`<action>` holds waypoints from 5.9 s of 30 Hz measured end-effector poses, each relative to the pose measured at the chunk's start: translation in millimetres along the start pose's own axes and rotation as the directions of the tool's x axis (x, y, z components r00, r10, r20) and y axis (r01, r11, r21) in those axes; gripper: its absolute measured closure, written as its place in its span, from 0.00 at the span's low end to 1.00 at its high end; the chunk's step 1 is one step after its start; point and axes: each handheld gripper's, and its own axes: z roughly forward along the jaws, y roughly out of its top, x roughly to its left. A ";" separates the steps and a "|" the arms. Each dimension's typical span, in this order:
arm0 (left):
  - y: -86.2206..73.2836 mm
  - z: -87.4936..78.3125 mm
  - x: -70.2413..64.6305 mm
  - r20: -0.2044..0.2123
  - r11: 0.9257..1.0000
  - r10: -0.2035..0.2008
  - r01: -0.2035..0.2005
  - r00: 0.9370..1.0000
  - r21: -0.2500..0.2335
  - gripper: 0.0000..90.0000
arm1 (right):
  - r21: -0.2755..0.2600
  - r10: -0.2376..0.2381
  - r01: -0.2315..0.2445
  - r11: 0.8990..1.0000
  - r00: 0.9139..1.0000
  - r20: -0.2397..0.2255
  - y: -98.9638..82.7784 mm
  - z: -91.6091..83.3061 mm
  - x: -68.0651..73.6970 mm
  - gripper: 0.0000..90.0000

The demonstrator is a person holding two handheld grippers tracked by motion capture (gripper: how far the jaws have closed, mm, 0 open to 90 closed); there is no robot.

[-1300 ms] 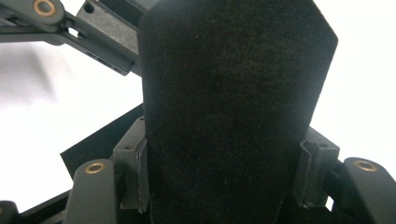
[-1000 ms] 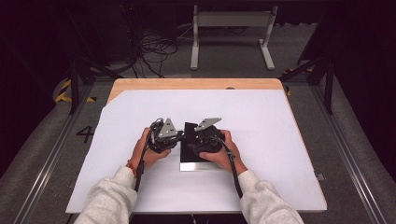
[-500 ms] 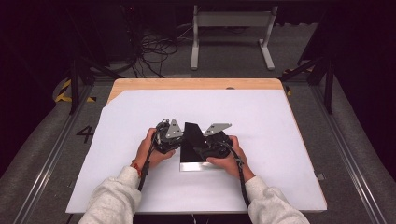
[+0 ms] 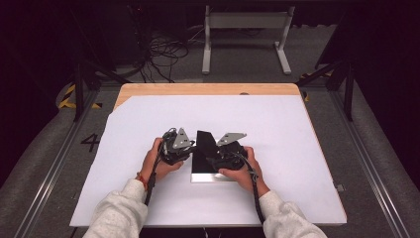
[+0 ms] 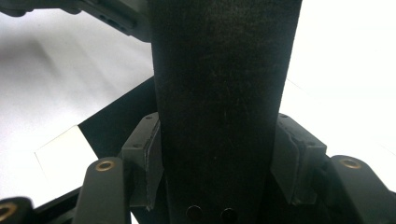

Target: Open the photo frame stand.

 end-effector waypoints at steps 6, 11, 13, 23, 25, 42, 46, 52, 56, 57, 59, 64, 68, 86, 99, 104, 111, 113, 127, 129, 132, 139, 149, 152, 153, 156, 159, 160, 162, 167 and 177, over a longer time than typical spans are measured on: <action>-6.4 -6.5 -0.6 0.003 1.000 -0.008 0.008 1.000 -0.015 0.84 | -0.006 -0.003 0.003 1.000 1.000 0.004 -2.5 -1.3 0.5 0.45; -11.5 -16.1 -2.3 0.005 0.999 -0.015 0.015 1.000 -0.034 0.81 | -0.011 -0.010 0.010 1.000 1.000 0.001 -4.8 -2.7 0.2 0.46; -16.4 -20.8 -8.3 0.012 1.000 0.004 -0.003 1.000 -0.021 0.78 | -0.013 -0.014 0.015 1.000 1.000 0.009 -5.4 -2.6 1.3 0.46; -39.5 -47.2 -23.4 0.035 1.000 0.009 -0.008 0.999 -0.024 0.76 | -0.008 -0.006 0.006 1.000 1.000 -0.008 -7.4 -3.6 -0.4 0.47; -44.3 -52.6 -31.7 0.042 0.999 0.042 -0.042 0.998 -0.013 0.76 | -0.006 -0.007 0.007 1.000 1.000 -0.007 -7.3 -3.7 -0.4 0.47; -79.4 -73.1 -57.8 0.099 1.000 0.028 -0.028 0.995 0.003 0.64 | 0.015 0.017 -0.017 1.000 0.999 -0.032 -13.2 -7.1 -2.9 0.50; -84.3 -72.6 -59.8 0.093 0.999 0.033 -0.034 0.995 0.009 0.63 | 0.018 0.018 -0.018 1.000 0.999 -0.028 -12.6 -7.5 -2.3 0.50; -84.5 -78.7 -59.3 0.090 1.000 0.017 -0.015 0.996 -0.019 0.61 | 0.018 0.020 -0.019 1.000 0.999 -0.028 -12.5 -8.0 -2.4 0.50; -87.6 -80.2 -59.3 0.075 1.000 0.022 -0.021 0.997 -0.013 0.57 | 0.023 0.019 -0.018 1.000 0.999 -0.033 -12.1 -8.4 -2.8 0.50; -87.6 -80.2 -59.3 0.075 1.000 0.022 -0.021 0.997 -0.013 0.57 | 0.023 0.019 -0.018 1.000 0.999 -0.033 -12.1 -8.4 -2.8 0.50; -88.7 -81.3 -58.1 0.067 1.000 0.021 -0.019 0.998 -0.017 0.57 | 0.029 0.015 -0.013 0.999 0.999 -0.041 -11.2 -8.6 -4.2 0.50; -89.1 -77.8 -58.3 0.072 1.000 0.022 -0.022 0.997 -0.003 0.55 | 0.038 0.022 -0.020 0.999 0.998 -0.053 -9.7 -8.6 -6.1 0.51; -89.0 -71.8 -60.3 0.078 0.999 0.028 -0.030 0.997 0.021 0.54 | 0.049 0.036 -0.033 0.998 0.998 -0.060 -6.9 -9.2 -6.6 0.50; -76.2 -54.5 -61.1 0.047 0.999 0.041 -0.041 0.998 0.013 0.44 | 0.097 0.074 -0.065 0.993 0.994 -0.087 2.3 -12.4 -4.4 0.51; -65.6 -53.4 -66.5 0.120 0.999 0.039 -0.039 0.992 -0.001 0.98 | 0.118 0.118 -0.106 0.987 0.989 -0.093 11.6 -16.0 -3.2 0.50; -61.3 -48.0 -69.2 0.105 0.999 0.051 -0.053 0.993 0.013 0.97 | 0.125 0.127 -0.115 0.985 0.987 -0.097 13.9 -15.9 -2.2 0.51; -62.0 -44.5 -67.6 0.050 0.999 0.042 -0.043 0.998 0.022 0.81 | 0.124 0.141 -0.127 0.984 0.984 -0.110 18.1 -18.3 -0.9 0.50; -61.4 -43.4 -66.7 0.026 0.999 0.047 -0.047 0.999 0.020 0.74 | 0.127 0.144 -0.130 0.983 0.983 -0.113 18.4 -18.5 -0.2 0.51; -52.3 -34.7 -65.3 -0.070 0.992 0.127 -0.127 0.989 0.001 0.58 | 0.138 0.175 -0.157 0.978 0.976 -0.131 17.5 -19.0 -2.6 0.50; -50.9 -32.4 -66.1 -0.072 0.990 0.141 -0.141 0.987 0.005 0.56 | 0.140 0.182 -0.163 0.977 0.974 -0.135 17.5 -19.2 -3.5 0.50; -49.2 -31.0 -66.9 -0.072 0.987 0.163 -0.163 0.984 0.002 0.56 | 0.145 0.186 -0.165 0.976 0.972 -0.141 17.6 -18.8 -3.5 0.50; -46.3 -30.2 -65.0 -0.064 0.981 0.193 -0.194 0.979 -0.018 0.55 | 0.164 0.207 -0.183 0.969 0.968 -0.142 20.9 -19.8 -5.4 0.50; -42.2 -26.8 -67.7 -0.068 0.971 0.236 -0.238 0.969 -0.007 0.52 | 0.186 0.206 -0.178 0.966 0.968 -0.141 27.7 -18.9 -2.8 0.50; -42.9 -28.5 -65.0 -0.069 0.977 0.211 -0.213 0.975 -0.021 0.55 | 0.184 0.225 -0.196 0.963 0.963 -0.148 28.2 -18.9 -4.5 0.50; -42.4 -28.7 -64.3 -0.071 0.974 0.222 -0.224 0.973 -0.021 0.55 | 0.186 0.227 -0.198 0.962 0.962 -0.151 28.2 -18.8 -4.9 0.50; -41.6 -30.8 -64.8 -0.084 0.970 0.238 -0.242 0.968 -0.035 0.57 | 0.201 0.243 -0.210 0.957 0.957 -0.160 28.5 -18.8 -6.1 0.50; -39.7 -34.3 -65.0 -0.090 0.962 0.263 -0.268 0.961 -0.052 0.61 | 0.211 0.254 -0.217 0.953 0.952 -0.170 30.2 -20.6 -7.9 0.50; -39.7 -35.5 -65.4 -0.094 0.962 0.261 -0.267 0.961 -0.058 0.62 | 0.215 0.258 -0.219 0.952 0.951 -0.173 30.9 -21.1 -8.2 0.50; -38.7 -36.5 -64.5 -0.093 0.959 0.270 -0.276 0.958 -0.062 0.64 | 0.218 0.257 -0.218 0.951 0.951 -0.173 32.3 -22.3 -8.5 0.50; -38.8 -37.1 -60.2 -0.086 0.963 0.247 -0.254 0.965 -0.087 0.65 | 0.222 0.252 -0.212 0.952 0.952 -0.171 35.0 -22.6 -8.7 0.46; -34.0 -37.8 -54.8 -0.065 0.963 0.232 -0.239 0.970 -0.127 0.67 | 0.188 0.244 -0.213 0.959 0.956 -0.162 41.5 -35.0 -14.8 0.51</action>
